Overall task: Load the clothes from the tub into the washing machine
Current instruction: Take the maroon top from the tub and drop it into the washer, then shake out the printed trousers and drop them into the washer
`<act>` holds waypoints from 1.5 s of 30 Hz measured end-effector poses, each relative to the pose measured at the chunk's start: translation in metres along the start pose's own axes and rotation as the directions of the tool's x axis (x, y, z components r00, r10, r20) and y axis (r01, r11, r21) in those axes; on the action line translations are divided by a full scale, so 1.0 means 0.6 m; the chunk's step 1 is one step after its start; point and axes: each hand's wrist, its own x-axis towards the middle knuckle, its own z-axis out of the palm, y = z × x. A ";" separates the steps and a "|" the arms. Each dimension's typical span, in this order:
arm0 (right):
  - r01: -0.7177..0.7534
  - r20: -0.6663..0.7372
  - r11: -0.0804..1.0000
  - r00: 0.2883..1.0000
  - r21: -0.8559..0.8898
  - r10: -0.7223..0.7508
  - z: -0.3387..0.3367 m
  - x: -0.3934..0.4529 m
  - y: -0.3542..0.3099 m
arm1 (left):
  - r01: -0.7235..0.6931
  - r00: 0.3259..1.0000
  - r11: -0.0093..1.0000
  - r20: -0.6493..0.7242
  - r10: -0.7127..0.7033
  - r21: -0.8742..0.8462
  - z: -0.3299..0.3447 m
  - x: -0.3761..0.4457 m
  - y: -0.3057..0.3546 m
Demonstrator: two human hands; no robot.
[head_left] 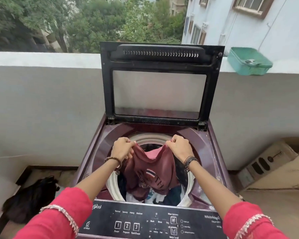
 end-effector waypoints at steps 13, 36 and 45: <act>0.000 0.189 0.982 0.981 -0.188 0.036 0.024 -0.005 0.021 | 0.044 0.917 0.989 0.388 -0.096 0.141 0.095 -0.013 0.021; -0.391 -0.084 0.903 0.920 -0.178 0.382 -0.312 -0.043 0.480 | -0.395 0.753 0.854 0.652 0.089 0.340 0.636 -0.176 0.318; -0.515 0.072 0.857 0.855 -0.007 0.514 -0.291 -0.019 0.695 | -0.215 0.875 0.792 0.473 -0.104 0.572 0.819 -0.161 0.242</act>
